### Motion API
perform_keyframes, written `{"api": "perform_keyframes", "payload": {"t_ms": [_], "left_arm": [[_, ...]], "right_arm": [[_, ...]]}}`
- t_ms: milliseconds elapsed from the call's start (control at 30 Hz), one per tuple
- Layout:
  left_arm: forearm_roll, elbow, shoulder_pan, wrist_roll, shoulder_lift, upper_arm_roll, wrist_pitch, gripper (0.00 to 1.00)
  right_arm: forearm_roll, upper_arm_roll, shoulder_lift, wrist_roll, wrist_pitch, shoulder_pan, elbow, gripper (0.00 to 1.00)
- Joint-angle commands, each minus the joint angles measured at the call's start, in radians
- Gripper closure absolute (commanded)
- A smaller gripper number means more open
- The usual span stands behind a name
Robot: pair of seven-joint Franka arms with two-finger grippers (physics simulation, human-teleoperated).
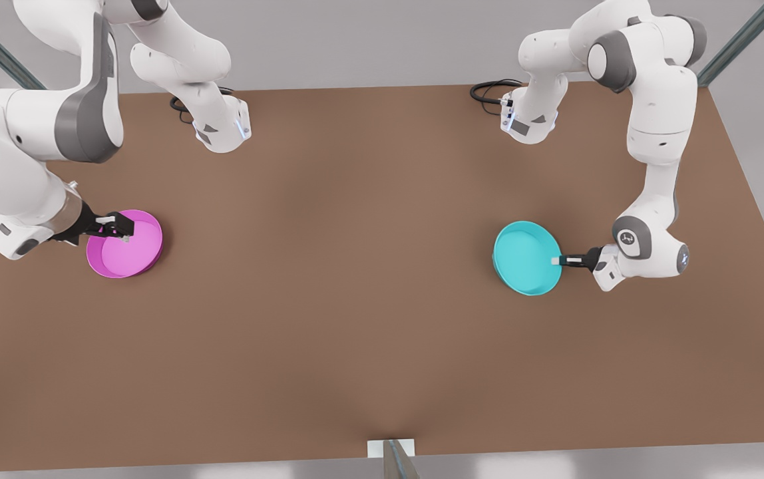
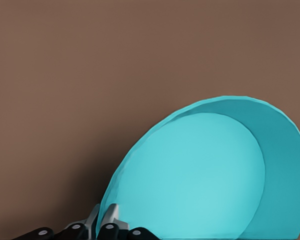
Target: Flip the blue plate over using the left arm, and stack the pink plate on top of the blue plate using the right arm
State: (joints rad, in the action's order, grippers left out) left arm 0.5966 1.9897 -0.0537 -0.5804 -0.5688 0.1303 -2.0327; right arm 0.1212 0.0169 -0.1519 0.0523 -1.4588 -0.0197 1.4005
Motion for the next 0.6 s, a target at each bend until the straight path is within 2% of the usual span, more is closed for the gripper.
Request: {"api": "perform_keyframes", "payload": {"t_ms": [0, 367, 567], "left_arm": [[0.006, 0.000, 0.000, -0.001, 0.000, 0.000, -0.001, 0.79], [0.015, -0.002, 0.006, 0.162, 0.133, -0.006, 0.092, 0.79], [0.015, -0.003, 0.014, 0.366, 0.145, -0.132, 0.023, 0.79]], "right_arm": [[0.000, 0.000, 0.000, 0.000, 0.000, 0.000, 0.000, 0.00], [-0.002, -0.002, -0.001, -0.003, -0.002, 0.003, -0.012, 0.00], [-0.003, 0.002, -0.003, -0.003, 0.000, 0.000, -0.011, 0.00]]}}
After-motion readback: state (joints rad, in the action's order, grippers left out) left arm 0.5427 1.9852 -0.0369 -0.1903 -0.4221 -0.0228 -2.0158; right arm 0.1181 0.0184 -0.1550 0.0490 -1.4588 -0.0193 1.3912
